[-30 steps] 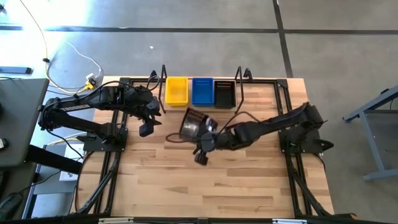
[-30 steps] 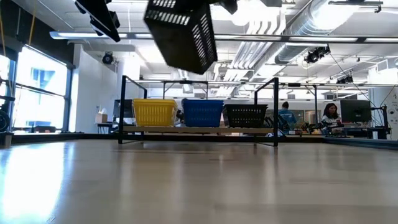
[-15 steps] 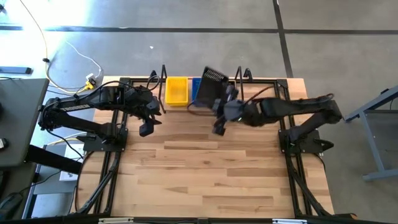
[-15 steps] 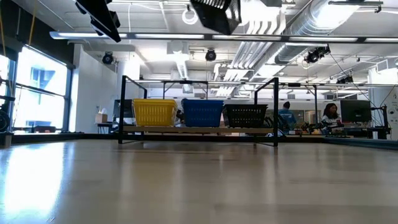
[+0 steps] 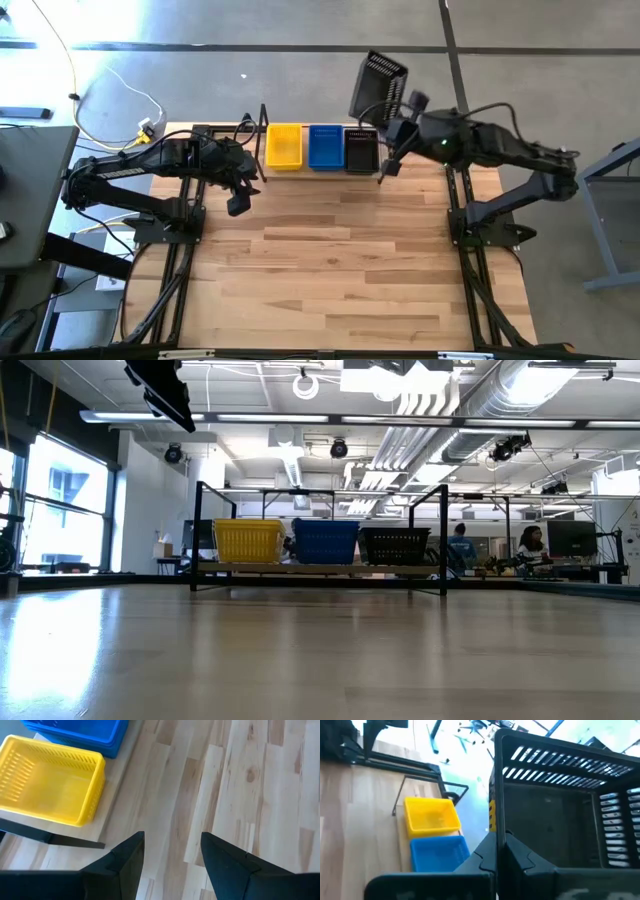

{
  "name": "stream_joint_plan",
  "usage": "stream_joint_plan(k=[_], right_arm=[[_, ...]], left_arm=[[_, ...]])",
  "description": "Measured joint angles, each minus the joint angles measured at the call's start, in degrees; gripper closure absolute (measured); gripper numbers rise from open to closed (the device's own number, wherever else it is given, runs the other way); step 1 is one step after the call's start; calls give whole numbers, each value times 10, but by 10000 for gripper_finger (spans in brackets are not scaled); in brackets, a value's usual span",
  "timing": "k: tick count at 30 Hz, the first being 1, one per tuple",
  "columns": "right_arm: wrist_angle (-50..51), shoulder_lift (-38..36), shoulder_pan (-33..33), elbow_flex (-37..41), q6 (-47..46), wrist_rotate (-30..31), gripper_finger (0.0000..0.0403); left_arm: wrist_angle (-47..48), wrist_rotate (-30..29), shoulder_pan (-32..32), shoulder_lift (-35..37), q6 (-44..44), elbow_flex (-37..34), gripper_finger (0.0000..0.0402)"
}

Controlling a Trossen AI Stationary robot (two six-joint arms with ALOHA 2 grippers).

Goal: Stack baskets on shelf by color
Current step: Stack the black bin on top of the black bin on the shelf

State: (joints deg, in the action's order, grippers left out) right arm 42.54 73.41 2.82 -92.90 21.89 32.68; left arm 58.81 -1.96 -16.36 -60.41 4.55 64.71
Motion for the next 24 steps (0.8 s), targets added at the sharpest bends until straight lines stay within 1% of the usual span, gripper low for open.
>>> stream_joint_plan(k=[6, 13, 15, 18, 24], right_arm=[[56, -7, 72, 0, 20, -99, 403], [82, 29, 137, 0, 52, -221, 403], [101, 44, 152, 0, 62, -243, 403], [118, 68, 169, 0, 67, -261, 403], [129, 99, 182, 8, 69, -304, 403]], left_arm=[[0, 0, 0, 0, 12, 0, 218], [0, -11, -1, 0, 30, 0, 218], [0, -15, -1, 0, 31, 0, 218], [0, -26, -1, 0, 39, 0, 218], [0, -34, -1, 0, 45, 0, 218]])
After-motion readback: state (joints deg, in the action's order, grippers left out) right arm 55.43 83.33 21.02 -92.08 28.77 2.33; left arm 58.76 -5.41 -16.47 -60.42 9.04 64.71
